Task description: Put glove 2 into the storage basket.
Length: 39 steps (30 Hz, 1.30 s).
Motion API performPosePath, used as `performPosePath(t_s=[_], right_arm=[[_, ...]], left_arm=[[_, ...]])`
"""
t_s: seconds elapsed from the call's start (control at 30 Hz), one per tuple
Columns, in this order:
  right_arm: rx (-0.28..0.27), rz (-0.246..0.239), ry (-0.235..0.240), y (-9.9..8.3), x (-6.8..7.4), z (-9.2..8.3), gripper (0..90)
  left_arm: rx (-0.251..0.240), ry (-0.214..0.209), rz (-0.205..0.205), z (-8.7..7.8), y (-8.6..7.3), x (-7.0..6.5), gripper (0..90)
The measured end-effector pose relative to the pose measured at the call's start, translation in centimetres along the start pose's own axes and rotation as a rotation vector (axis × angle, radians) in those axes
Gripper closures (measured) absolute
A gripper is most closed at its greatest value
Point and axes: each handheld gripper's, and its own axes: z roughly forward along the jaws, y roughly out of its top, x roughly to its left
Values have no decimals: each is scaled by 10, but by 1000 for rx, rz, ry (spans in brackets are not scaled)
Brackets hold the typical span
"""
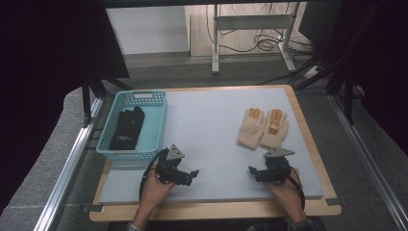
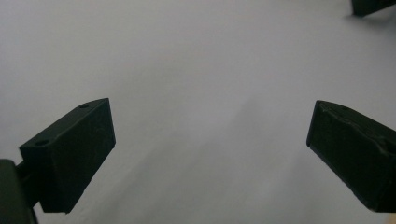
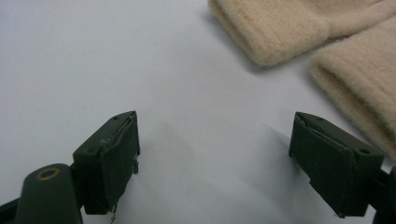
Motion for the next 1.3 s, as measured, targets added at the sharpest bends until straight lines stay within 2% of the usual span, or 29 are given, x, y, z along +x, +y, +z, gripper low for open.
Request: performPosePath(t_s=[0.23,0.3,0.47,1.03,1.3], right_arm=[[2,2,1,0,0,0,158],[1,2,1,0,0,0,158],[1,2,2,0,0,0,158],[5,9,6,1,0,0,163],[-16,16,30,13,-4,-3,164]], left_arm=[[27,22,-21,6,-19,0,15],[53,39,-21,8,-26,0,15],[62,41,-35,9,-27,1,10],[56,44,-34,9,-27,0,10],[55,45,-34,9,-28,0,12]])
